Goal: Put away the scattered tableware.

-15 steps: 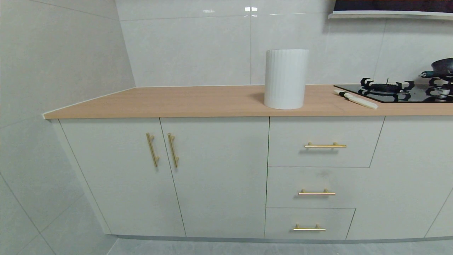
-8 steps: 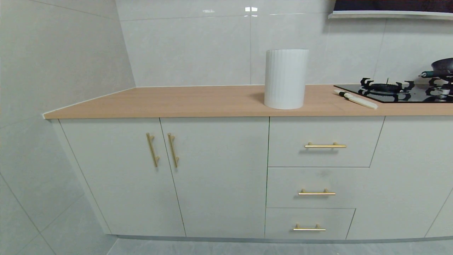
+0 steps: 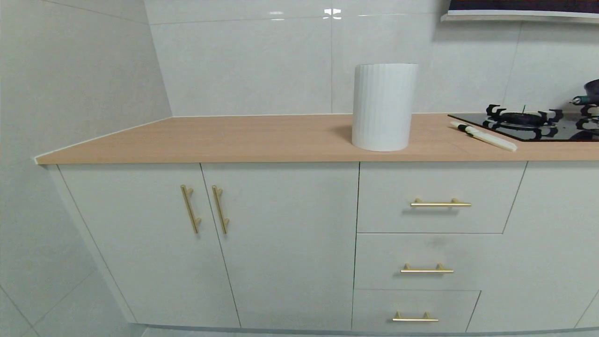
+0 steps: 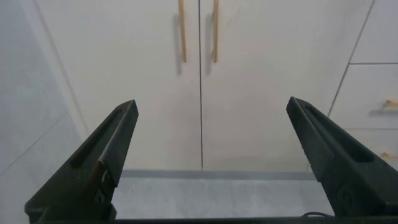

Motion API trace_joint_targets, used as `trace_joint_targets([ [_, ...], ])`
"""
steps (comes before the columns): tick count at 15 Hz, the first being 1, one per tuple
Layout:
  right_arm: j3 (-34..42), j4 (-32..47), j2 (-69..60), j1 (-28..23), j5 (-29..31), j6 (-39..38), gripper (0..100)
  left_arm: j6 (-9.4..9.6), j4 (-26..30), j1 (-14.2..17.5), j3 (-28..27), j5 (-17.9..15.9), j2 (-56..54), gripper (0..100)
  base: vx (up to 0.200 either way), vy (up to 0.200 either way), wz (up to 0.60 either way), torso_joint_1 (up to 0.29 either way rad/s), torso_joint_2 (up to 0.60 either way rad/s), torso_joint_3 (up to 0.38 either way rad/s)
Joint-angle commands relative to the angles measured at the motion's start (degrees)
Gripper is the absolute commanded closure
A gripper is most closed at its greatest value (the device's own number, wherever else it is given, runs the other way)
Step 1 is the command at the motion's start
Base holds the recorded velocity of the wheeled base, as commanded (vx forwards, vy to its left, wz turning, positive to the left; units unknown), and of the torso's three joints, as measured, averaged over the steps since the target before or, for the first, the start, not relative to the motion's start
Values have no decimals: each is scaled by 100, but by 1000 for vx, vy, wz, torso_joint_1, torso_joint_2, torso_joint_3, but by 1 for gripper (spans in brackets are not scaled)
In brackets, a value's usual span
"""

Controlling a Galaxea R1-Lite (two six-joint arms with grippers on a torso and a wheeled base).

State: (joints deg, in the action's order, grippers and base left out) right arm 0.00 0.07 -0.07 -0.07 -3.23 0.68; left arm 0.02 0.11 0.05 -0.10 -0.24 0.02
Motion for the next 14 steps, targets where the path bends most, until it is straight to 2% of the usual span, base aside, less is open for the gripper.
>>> trace_joint_targets([
  [1,0,1,7,-1,-2,2,0,-2,-2,4,1,-2,-2,0,200,0,0,2,-2,-2],
  [10,0,1,7,-1,-2,-7,0,-2,-2,4,1,-2,-2,0,200,0,0,2,3,1],
  [14,0,1,7,-1,-2,-7,0,-2,-2,4,1,-2,-2,0,0,0,0,0,0,0],
])
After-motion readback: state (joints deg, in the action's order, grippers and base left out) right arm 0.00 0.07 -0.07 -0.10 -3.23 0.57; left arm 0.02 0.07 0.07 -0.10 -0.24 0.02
